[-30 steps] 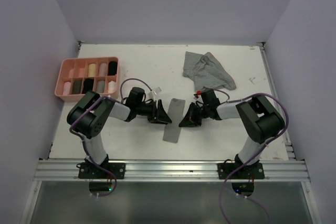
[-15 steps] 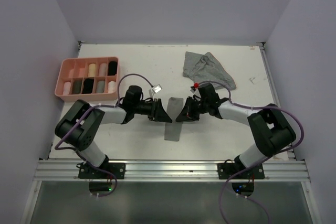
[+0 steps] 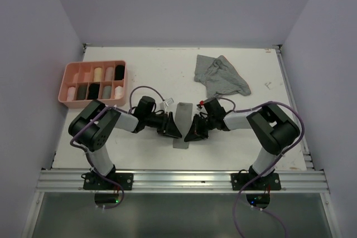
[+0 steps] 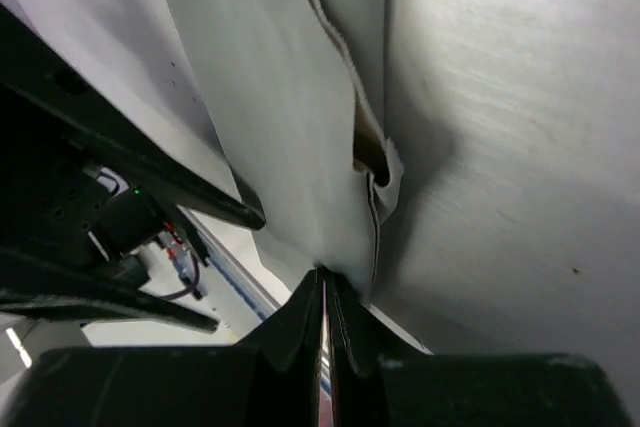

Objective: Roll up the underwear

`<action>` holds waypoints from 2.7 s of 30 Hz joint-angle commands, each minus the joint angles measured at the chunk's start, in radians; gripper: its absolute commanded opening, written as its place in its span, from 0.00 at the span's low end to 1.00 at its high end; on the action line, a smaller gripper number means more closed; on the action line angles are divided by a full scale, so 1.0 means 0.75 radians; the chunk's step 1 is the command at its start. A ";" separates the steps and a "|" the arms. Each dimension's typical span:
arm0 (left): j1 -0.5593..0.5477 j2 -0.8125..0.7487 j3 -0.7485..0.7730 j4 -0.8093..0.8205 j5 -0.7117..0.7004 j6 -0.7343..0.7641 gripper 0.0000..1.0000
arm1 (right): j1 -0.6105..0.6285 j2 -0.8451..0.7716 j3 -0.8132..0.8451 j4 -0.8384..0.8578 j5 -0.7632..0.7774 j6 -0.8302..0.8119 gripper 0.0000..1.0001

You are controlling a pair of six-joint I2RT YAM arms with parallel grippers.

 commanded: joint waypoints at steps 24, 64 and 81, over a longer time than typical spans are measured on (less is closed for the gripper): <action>-0.291 -0.609 0.124 -1.009 -0.315 2.350 0.48 | 0.072 0.087 0.106 -0.011 0.009 -0.131 0.14; -0.461 -0.222 0.567 -1.510 -0.379 2.413 0.00 | 0.052 -0.064 0.173 -0.236 0.054 -0.268 0.14; -0.428 -0.106 0.670 -1.555 -0.377 2.372 0.00 | -0.028 0.159 0.221 -0.277 0.058 -0.391 0.14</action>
